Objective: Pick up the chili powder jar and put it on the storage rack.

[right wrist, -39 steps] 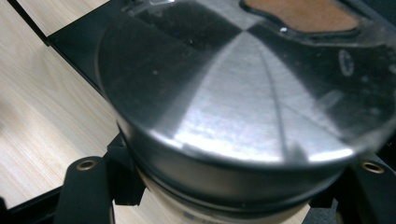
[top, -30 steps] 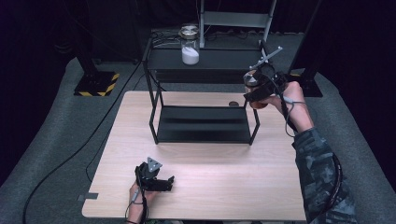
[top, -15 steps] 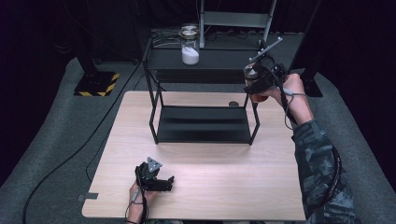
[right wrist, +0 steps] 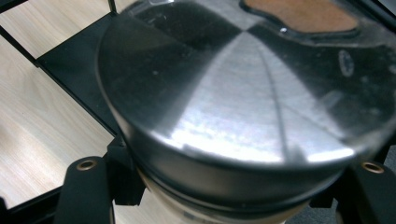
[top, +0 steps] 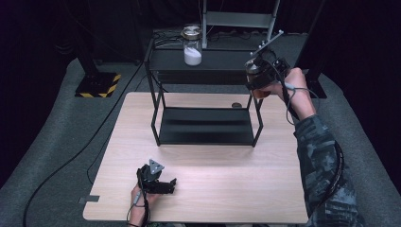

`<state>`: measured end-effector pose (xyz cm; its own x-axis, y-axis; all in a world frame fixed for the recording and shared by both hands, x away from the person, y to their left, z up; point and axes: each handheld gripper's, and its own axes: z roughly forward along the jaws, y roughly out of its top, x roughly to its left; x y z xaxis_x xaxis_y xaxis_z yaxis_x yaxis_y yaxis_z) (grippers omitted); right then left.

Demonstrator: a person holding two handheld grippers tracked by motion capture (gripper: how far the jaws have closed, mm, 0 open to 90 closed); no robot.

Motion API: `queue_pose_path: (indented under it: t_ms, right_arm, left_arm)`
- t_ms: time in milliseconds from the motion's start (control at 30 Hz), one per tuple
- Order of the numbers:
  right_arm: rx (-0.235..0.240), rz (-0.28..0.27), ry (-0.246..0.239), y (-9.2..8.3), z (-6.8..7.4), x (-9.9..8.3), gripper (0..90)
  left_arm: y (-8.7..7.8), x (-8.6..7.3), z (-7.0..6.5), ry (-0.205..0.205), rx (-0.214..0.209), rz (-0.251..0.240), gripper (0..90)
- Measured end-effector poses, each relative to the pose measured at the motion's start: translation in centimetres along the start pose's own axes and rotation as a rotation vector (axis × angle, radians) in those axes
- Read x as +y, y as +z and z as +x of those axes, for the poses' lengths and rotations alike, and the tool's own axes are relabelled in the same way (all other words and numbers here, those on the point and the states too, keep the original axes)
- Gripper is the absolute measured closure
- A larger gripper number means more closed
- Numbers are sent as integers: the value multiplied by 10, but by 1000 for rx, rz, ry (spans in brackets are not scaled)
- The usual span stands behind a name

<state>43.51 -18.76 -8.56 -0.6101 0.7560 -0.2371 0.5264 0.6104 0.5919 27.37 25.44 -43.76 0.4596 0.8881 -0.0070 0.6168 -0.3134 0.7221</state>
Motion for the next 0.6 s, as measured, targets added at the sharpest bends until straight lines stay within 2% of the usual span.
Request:
queue_pose_path:
  t_ms: [600]
  right_arm:
    - [-41, -34, 17, -11, -1, 14, 310]
  left_arm:
    - [0, 0, 0, 0, 0, 0, 2]
